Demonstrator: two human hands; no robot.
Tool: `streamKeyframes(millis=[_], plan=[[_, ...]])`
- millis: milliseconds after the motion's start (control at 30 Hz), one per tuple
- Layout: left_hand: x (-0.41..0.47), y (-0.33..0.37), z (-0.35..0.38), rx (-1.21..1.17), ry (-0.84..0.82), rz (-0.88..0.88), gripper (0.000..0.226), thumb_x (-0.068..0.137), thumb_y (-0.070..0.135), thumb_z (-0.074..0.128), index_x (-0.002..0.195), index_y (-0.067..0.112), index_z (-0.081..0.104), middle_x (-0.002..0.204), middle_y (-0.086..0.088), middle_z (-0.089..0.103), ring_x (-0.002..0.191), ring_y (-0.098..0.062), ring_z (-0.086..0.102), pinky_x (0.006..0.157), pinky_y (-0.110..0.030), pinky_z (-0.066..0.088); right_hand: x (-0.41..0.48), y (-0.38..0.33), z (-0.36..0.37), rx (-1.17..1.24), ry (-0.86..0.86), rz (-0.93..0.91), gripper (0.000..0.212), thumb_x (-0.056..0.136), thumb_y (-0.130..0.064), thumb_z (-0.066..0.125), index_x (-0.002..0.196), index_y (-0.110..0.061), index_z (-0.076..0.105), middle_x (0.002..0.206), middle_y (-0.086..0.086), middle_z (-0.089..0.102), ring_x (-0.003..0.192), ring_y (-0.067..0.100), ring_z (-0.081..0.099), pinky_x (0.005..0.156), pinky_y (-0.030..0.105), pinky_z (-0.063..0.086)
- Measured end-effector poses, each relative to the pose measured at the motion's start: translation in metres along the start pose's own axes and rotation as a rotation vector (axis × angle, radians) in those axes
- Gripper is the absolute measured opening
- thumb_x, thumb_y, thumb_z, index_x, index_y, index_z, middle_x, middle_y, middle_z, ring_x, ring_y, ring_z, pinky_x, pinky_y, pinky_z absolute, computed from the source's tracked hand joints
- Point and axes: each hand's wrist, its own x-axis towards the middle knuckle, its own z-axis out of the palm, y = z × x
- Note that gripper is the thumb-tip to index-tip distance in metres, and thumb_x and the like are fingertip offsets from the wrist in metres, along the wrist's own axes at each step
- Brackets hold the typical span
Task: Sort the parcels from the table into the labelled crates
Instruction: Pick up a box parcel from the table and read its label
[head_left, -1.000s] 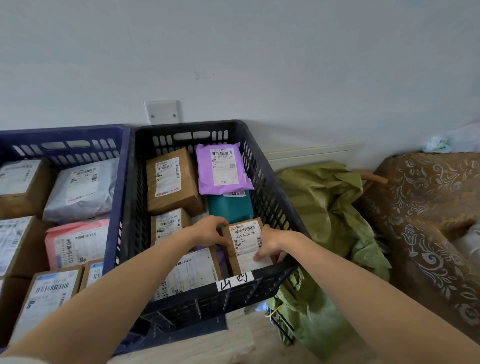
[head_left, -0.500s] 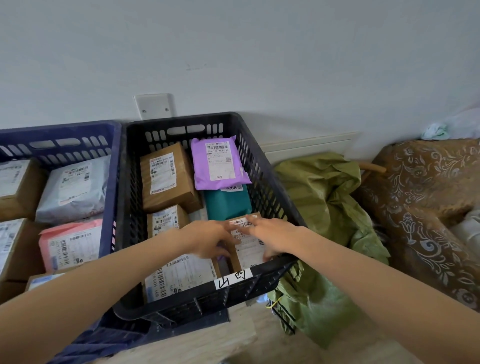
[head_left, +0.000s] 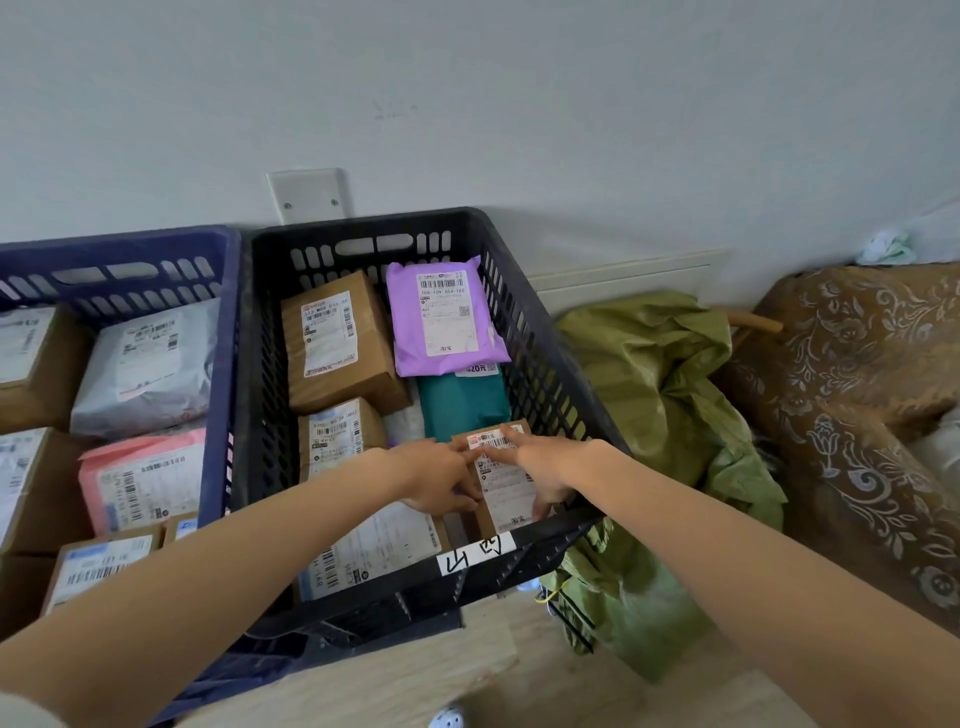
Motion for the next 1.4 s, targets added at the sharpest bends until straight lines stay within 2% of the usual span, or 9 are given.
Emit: streamKeyframes(millis=[167,300,467,567,700,1000,1167,1300,1400], plan=[[0.001,-0.007,-0.004,-0.070,0.008,0.003,0.041,0.097,0.050,0.040,0.134,0.038,0.053,0.160,0.004,0.018,0.145,-0.023,0.018,0.112,-0.044,0.031,0.001,0.003,-0.006,0.072,0.031,0.003,0.110,0.077,-0.010,0.078,0.152,-0.041,0.003,0.162,0.000,-0.008,0.140,0.034,0.031,0.103,0.042,0.045],[-0.008,0.002,-0.002,-0.120,0.012,-0.025,0.037,0.097,0.045,0.043,0.133,0.040,0.053,0.156,0.004,0.028,0.143,-0.021,0.023,0.111,-0.044,0.032,-0.004,0.002,0.000,0.116,0.090,0.018,0.098,0.078,-0.019,0.079,0.153,-0.030,0.017,0.159,0.005,0.019,0.135,0.029,0.039,0.107,0.037,0.041],[-0.029,0.012,-0.013,-0.170,0.109,-0.046,0.033,0.099,0.037,0.044,0.127,0.032,0.059,0.134,0.000,0.052,0.124,-0.024,0.047,0.102,-0.042,0.041,-0.018,-0.005,-0.008,0.204,0.213,-0.009,0.087,0.077,-0.023,0.079,0.149,-0.020,0.032,0.148,0.005,0.044,0.132,0.026,0.044,0.108,0.037,0.038],[-0.044,0.018,-0.015,-0.204,0.175,-0.115,0.033,0.098,0.037,0.046,0.129,0.029,0.057,0.128,0.000,0.058,0.111,-0.021,0.056,0.093,-0.036,0.045,-0.028,-0.011,-0.009,0.287,0.274,-0.031,0.081,0.081,-0.025,0.076,0.149,-0.019,0.033,0.148,0.004,0.044,0.133,0.026,0.043,0.109,0.037,0.035],[-0.073,0.027,-0.015,-0.254,0.287,-0.234,0.039,0.099,0.035,0.046,0.137,0.028,0.050,0.140,-0.002,0.051,0.124,-0.024,0.050,0.101,-0.036,0.040,-0.046,-0.025,-0.009,0.378,0.385,-0.091,0.069,0.088,-0.027,0.068,0.148,-0.016,0.035,0.150,0.003,0.041,0.137,0.022,0.039,0.110,0.032,0.031],[-0.169,0.070,-0.004,-0.404,0.658,-0.437,0.044,0.100,0.032,0.046,0.142,0.018,0.045,0.142,-0.002,0.050,0.129,-0.021,0.047,0.108,-0.032,0.035,-0.089,-0.077,-0.002,0.731,0.635,-0.238,0.051,0.095,-0.023,0.060,0.143,-0.018,0.043,0.148,0.003,0.043,0.133,0.021,0.043,0.104,0.033,0.040],[-0.226,0.099,0.018,-0.528,0.844,-0.583,0.043,0.100,0.029,0.047,0.142,0.020,0.043,0.138,-0.004,0.053,0.122,-0.022,0.052,0.094,-0.027,0.039,-0.109,-0.123,0.006,0.812,0.708,-0.336,0.047,0.095,-0.021,0.059,0.140,-0.017,0.047,0.143,0.006,0.049,0.127,0.021,0.050,0.097,0.028,0.041],[-0.275,0.117,0.047,-0.556,0.904,-0.656,0.043,0.100,0.027,0.046,0.142,0.020,0.043,0.142,-0.003,0.051,0.125,-0.022,0.052,0.099,-0.031,0.041,-0.118,-0.171,0.010,0.803,0.727,-0.398,0.043,0.096,-0.020,0.057,0.139,-0.015,0.048,0.141,0.007,0.050,0.124,0.022,0.052,0.096,0.027,0.041],[-0.312,0.127,0.072,-0.600,0.928,-0.752,0.043,0.100,0.028,0.045,0.143,0.023,0.041,0.138,-0.001,0.051,0.103,-0.021,0.063,0.073,-0.025,0.050,-0.123,-0.212,0.013,0.791,0.699,-0.457,0.042,0.097,-0.018,0.055,0.138,-0.013,0.048,0.141,0.010,0.050,0.123,0.023,0.052,0.097,0.031,0.043]])
